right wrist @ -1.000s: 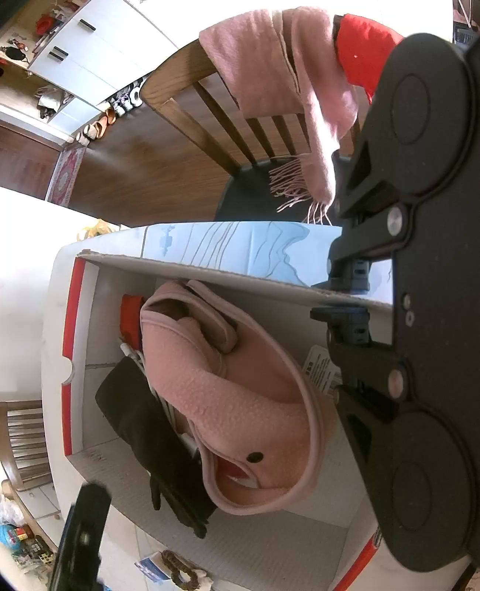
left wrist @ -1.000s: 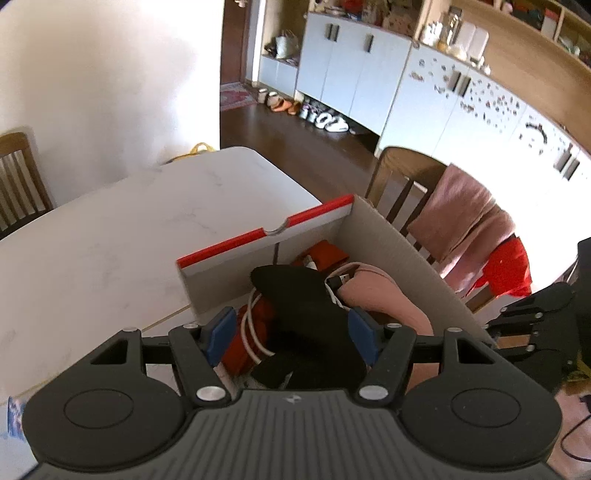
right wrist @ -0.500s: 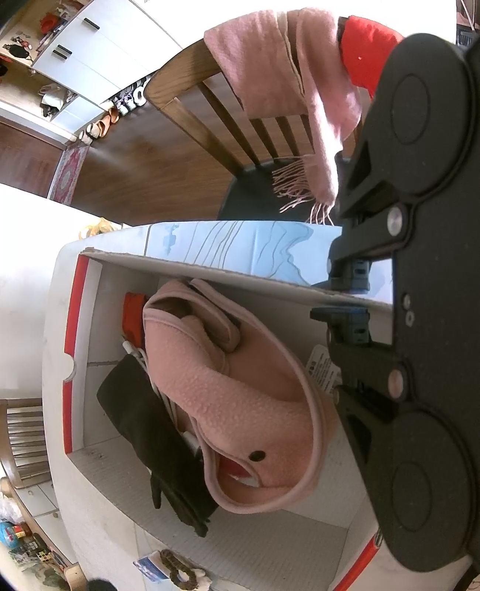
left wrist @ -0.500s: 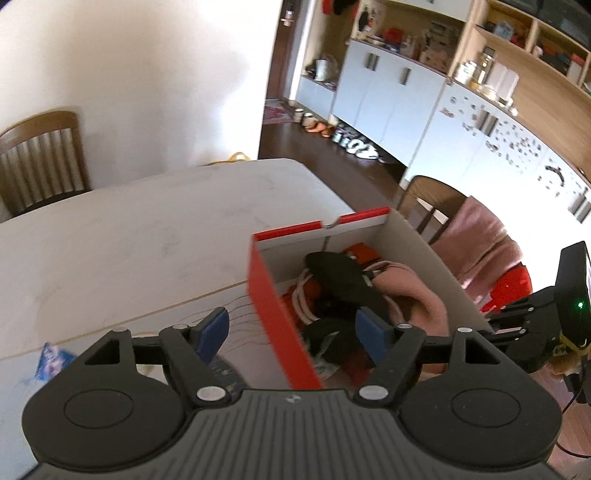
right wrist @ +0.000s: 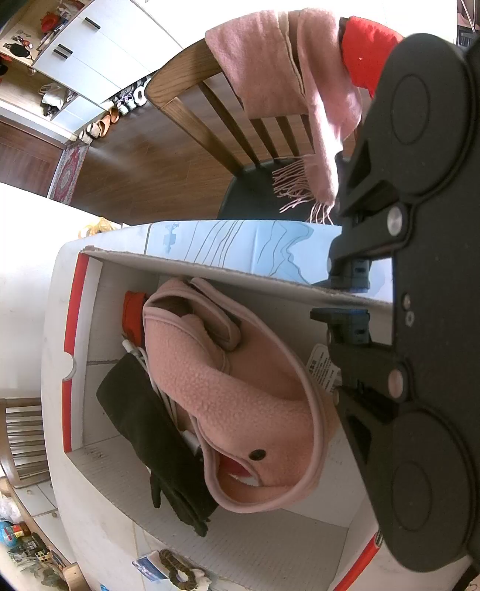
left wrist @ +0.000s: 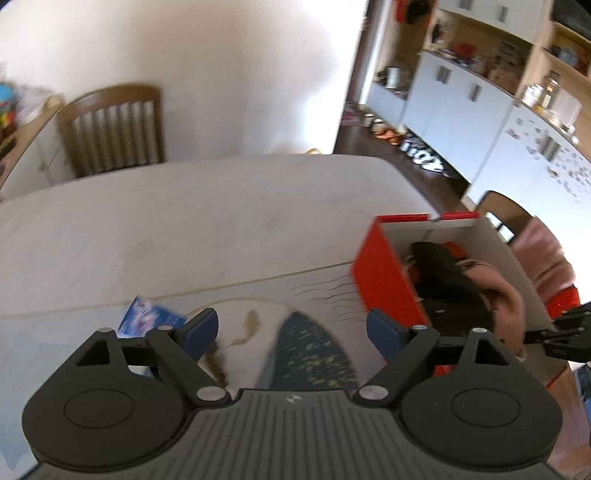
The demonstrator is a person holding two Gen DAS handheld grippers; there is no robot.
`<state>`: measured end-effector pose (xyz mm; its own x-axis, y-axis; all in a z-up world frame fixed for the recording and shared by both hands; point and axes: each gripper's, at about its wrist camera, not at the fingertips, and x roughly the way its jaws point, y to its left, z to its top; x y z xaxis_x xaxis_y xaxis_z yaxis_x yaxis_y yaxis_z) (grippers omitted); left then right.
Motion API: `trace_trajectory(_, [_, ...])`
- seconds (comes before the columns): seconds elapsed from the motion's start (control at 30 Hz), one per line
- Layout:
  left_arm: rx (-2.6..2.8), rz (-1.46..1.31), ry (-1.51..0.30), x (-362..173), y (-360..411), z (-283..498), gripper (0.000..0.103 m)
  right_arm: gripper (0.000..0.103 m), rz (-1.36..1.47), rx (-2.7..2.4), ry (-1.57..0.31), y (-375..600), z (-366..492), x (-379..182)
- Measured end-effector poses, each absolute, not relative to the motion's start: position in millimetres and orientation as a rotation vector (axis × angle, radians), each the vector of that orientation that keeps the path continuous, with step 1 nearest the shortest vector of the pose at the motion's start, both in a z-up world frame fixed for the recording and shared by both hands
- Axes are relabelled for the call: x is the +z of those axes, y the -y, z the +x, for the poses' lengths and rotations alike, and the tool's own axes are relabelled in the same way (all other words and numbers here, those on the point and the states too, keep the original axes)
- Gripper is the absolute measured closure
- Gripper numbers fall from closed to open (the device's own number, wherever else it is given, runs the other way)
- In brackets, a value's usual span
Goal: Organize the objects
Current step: 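Move the left gripper back over the blue-printed tissue pack on the mat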
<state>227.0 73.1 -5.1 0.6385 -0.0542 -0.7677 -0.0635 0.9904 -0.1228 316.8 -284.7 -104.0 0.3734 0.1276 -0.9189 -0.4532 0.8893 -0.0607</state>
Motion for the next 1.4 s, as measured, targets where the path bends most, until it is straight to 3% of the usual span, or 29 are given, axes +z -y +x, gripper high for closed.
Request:
trace_trajectory(0.07, [0.031,-0.152,-0.886,-11.5,-83.3,223.7,0.015,0.096,-0.329,0.380,-1.134,284.3,317.1,-104.4])
trace_trajectory(0.2, [0.082,-0.153,-0.902,-26.4,-96.5,221.7,0.002,0.095,-0.331,0.380,-1.135,284.4,317.2,-104.6])
trace_trajectory(1.4, [0.310,-0.122,-1.115,-130.1,-185.6,304.9,0.001,0.093,-0.340,0.347,-1.175,288.1,321.6,-107.2])
